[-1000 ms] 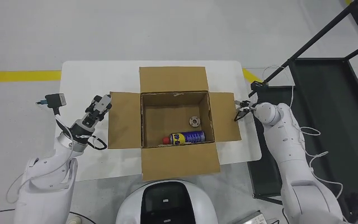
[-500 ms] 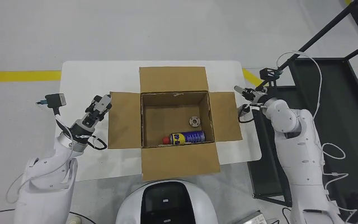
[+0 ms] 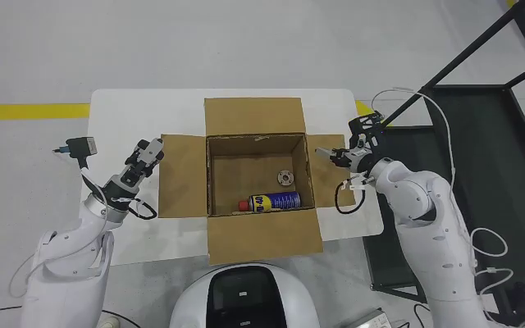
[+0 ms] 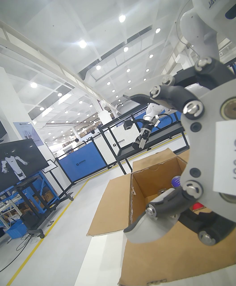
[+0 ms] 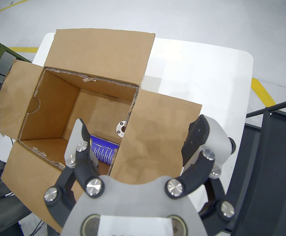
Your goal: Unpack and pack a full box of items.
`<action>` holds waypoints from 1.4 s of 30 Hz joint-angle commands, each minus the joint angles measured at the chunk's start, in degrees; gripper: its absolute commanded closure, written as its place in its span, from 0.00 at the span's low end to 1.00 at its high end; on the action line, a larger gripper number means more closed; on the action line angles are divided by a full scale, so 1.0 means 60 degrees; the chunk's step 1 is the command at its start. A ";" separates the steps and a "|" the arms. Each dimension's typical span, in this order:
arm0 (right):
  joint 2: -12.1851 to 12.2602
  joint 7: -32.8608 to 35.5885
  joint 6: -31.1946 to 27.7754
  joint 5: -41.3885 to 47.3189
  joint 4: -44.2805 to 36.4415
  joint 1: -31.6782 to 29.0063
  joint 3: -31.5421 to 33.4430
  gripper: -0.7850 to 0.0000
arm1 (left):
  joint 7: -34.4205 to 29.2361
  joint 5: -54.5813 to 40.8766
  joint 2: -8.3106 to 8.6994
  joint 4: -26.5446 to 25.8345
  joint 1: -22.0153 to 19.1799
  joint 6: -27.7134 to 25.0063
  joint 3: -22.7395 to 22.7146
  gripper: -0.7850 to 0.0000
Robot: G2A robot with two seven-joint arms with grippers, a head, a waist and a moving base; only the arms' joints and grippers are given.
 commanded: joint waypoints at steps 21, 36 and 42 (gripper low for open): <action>0.0014 0.1463 -0.2255 -0.1055 -0.0401 0.1303 -0.2470 0.00 | 0.0001 0.0000 0.0000 0.0000 0.0000 0.0000 0.0000 0.00; -0.0011 0.1930 -0.3783 -0.1866 0.1127 0.2776 -0.3825 0.00 | 0.0001 0.0000 0.0000 0.0000 0.0000 0.0000 0.0000 0.00; -0.0011 0.1930 -0.3783 -0.1866 0.1127 0.2776 -0.3825 0.00 | 0.0001 0.0000 0.0000 0.0000 0.0000 0.0000 0.0000 0.00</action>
